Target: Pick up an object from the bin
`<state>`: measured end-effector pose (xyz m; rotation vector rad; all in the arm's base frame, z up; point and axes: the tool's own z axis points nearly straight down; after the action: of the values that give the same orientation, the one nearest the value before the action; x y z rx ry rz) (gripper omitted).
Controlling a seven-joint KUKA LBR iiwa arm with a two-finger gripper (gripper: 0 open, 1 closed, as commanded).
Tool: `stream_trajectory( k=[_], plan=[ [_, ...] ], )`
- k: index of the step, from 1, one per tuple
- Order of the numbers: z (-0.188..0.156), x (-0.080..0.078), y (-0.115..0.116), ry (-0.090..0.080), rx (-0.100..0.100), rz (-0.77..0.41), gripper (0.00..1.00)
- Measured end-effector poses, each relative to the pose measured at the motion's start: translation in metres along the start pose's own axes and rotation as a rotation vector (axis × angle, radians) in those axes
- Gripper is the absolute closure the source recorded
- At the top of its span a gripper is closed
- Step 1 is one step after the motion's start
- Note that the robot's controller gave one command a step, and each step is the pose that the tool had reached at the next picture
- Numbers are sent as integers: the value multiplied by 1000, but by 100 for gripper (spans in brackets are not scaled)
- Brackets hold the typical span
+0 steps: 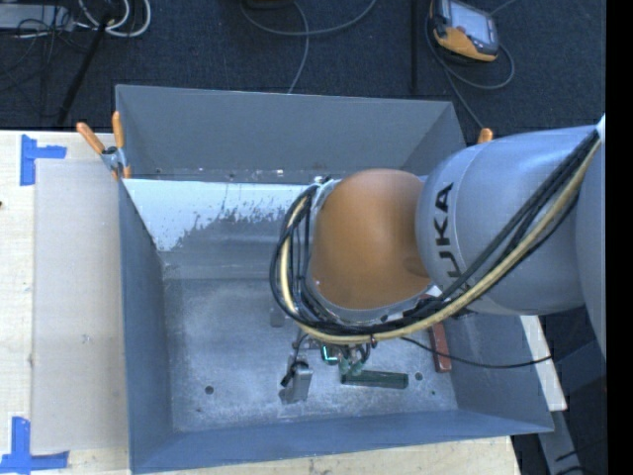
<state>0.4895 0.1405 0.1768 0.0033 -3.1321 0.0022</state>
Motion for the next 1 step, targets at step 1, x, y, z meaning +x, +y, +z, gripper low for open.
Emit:
stream_trajectory(
  k=[1],
  plan=[
    [111,-26,-104,-1,3,-60,0]
  ],
)
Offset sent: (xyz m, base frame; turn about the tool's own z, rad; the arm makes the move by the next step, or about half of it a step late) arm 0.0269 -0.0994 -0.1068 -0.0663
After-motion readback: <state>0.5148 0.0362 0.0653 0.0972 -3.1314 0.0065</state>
